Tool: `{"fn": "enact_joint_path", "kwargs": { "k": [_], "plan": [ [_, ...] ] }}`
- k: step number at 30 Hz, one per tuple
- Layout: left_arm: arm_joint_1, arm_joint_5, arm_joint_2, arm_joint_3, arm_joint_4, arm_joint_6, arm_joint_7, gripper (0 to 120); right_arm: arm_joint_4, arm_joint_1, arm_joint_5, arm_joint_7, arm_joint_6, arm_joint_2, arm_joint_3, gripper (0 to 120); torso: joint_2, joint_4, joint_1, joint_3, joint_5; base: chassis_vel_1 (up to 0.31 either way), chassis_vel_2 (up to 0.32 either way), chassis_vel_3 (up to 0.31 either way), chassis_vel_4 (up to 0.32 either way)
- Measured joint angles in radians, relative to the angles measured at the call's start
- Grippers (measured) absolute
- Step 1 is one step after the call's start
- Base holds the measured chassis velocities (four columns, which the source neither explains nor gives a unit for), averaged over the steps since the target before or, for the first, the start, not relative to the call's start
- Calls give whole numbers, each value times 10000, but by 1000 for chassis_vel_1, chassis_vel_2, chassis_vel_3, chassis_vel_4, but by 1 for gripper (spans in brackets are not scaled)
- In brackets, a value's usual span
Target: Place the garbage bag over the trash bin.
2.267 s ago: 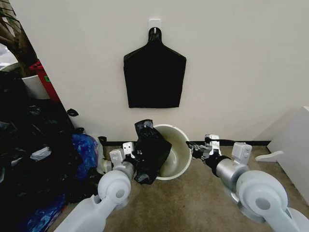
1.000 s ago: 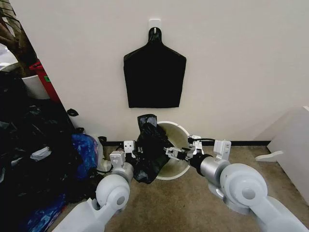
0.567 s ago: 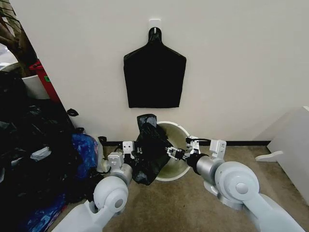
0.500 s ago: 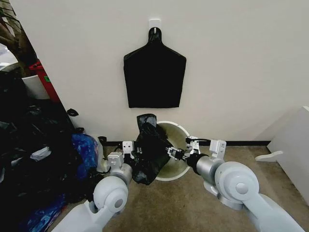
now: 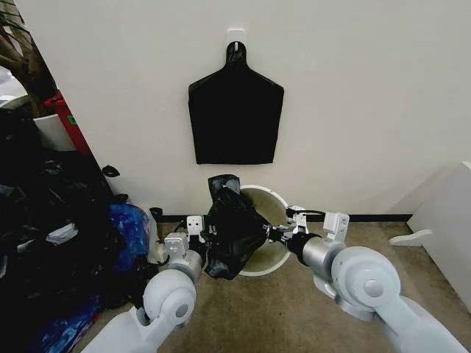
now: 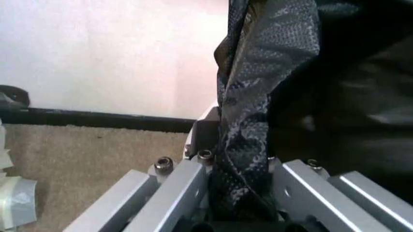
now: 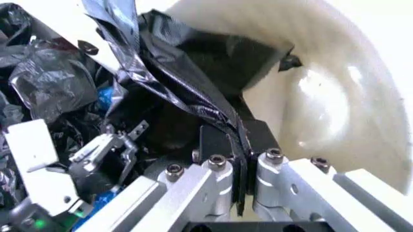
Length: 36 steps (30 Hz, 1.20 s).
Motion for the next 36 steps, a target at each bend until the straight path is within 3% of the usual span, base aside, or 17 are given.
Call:
{"fn": "enact_joint_path", "kwargs": {
  "k": [15,36],
  "plan": [
    [85,35,-91,-276,235,-83,-6,1,420,-503,-472,-283,51,-405,493,0,0,0,0,0,0,0,0,0,0],
    [783,121,10,-897,-10,-270,242,1,-291,-282,-740,-456,152,-841,942,0,0,0,0,0,0,0,0,0,0]
  ]
}}
